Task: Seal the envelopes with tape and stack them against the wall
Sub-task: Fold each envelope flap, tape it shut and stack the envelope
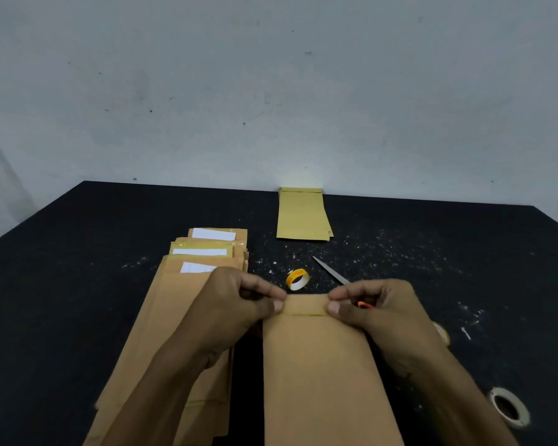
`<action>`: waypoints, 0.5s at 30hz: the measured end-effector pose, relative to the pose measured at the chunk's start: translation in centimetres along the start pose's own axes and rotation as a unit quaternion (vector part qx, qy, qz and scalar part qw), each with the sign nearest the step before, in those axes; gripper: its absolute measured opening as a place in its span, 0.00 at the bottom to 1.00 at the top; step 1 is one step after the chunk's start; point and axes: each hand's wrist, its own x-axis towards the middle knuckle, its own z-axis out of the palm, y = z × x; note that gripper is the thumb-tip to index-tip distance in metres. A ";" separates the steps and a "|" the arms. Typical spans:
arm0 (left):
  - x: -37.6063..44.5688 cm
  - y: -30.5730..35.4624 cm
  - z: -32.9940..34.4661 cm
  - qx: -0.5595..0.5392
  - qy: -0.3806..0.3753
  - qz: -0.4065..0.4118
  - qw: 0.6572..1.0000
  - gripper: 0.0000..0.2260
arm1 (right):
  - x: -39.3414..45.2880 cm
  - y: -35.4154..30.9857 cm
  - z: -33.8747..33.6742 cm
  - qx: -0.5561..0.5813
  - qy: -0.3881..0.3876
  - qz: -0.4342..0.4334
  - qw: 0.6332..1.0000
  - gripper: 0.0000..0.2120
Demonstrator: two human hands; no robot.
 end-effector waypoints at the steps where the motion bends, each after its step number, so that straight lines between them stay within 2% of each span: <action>1: 0.2 0.1 0.2 -0.002 0.008 0.010 1.000 0.06 | 0.2 -0.1 0.1 0.013 0.017 -0.006 1.000 0.07; 4: 0.6 0.5 0.5 -0.031 0.035 0.023 0.999 0.06 | 0.6 -0.5 0.6 0.059 0.048 -0.025 0.997 0.11; 8: 1.0 1.2 0.4 -0.081 0.043 0.028 0.995 0.08 | 1.1 -1.2 0.6 0.118 0.001 -0.008 0.993 0.20; 12: 0.9 1.8 0.3 -0.093 0.012 0.023 0.995 0.14 | 1.3 -1.9 0.9 0.131 -0.005 -0.021 0.991 0.18; 15: 1.0 1.8 0.2 -0.085 0.034 0.033 0.995 0.15 | 1.3 -2.1 1.1 0.139 -0.027 -0.018 0.990 0.18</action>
